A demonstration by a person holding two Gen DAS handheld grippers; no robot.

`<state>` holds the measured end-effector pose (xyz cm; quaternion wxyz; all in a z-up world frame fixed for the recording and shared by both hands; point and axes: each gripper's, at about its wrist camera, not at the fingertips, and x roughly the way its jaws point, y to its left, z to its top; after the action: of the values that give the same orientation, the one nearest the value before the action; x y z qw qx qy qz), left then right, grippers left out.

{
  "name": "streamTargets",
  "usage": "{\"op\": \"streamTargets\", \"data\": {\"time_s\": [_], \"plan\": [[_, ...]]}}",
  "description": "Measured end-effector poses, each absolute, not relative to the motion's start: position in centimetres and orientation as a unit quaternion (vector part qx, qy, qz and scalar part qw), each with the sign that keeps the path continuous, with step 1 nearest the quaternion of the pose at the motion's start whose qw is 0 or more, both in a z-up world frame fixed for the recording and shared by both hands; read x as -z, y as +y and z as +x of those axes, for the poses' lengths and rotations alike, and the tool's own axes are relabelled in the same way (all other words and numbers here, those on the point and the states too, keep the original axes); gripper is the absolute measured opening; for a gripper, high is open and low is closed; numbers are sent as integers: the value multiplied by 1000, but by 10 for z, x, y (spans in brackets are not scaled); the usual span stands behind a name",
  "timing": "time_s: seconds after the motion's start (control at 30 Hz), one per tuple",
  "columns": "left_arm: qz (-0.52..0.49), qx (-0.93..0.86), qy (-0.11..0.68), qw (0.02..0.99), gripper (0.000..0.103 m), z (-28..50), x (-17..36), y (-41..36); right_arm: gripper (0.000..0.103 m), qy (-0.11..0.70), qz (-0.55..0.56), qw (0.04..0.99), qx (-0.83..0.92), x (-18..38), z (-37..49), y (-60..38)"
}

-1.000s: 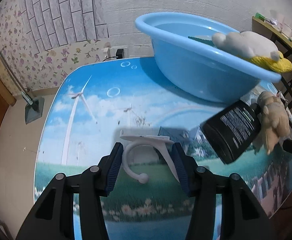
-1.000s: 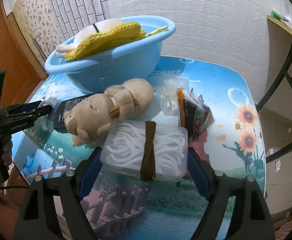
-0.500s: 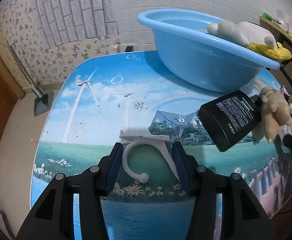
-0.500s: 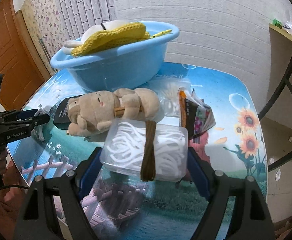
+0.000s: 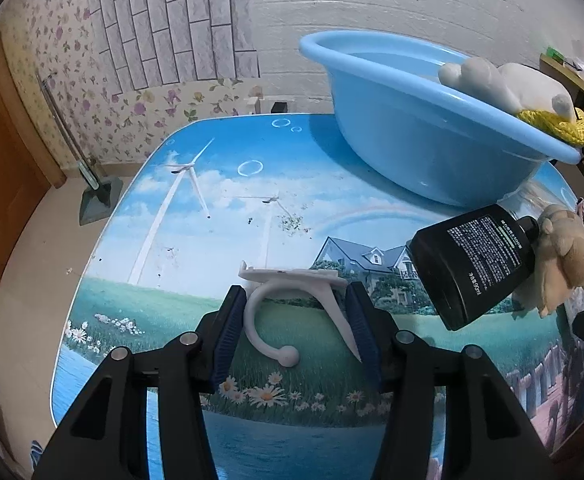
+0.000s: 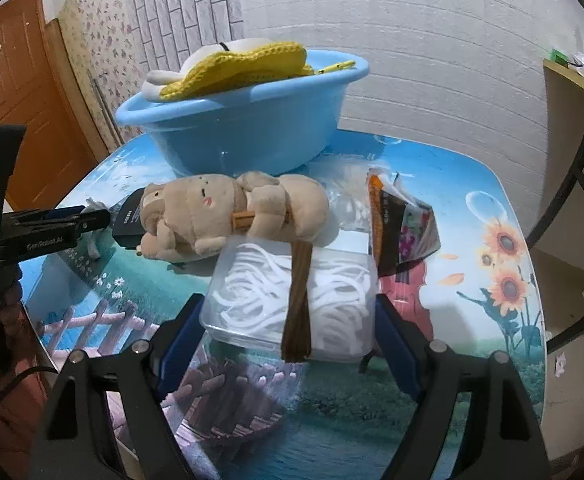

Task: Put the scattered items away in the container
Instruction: 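Lift the white hook with left tool while right tool lifts the clear box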

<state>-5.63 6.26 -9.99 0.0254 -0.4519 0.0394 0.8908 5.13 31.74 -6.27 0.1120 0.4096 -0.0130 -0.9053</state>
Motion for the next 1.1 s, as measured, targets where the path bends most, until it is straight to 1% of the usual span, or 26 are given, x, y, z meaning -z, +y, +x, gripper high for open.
{"op": "streamTargets", "data": {"time_s": [0.13,0.27,0.5,0.77,0.83,1.1], "plan": [[-447,-892,68,10,54,-59,99,70,83,-30,405,131,904,64,51,324],[-455,-889,57,-14,54,-67,98,72,84,-17,391,152,908,66,54,323],[-462,-883,73,-36,54,-71,97,79,84,-39,389,179,903,67,53,332],[-455,-887,70,-41,54,-68,97,77,84,-39,390,181,902,68,54,332],[-450,-889,69,-40,54,-66,98,77,84,-28,391,175,903,67,54,329],[-442,-895,45,-19,53,-61,100,66,83,-24,393,160,905,67,52,327]]}}
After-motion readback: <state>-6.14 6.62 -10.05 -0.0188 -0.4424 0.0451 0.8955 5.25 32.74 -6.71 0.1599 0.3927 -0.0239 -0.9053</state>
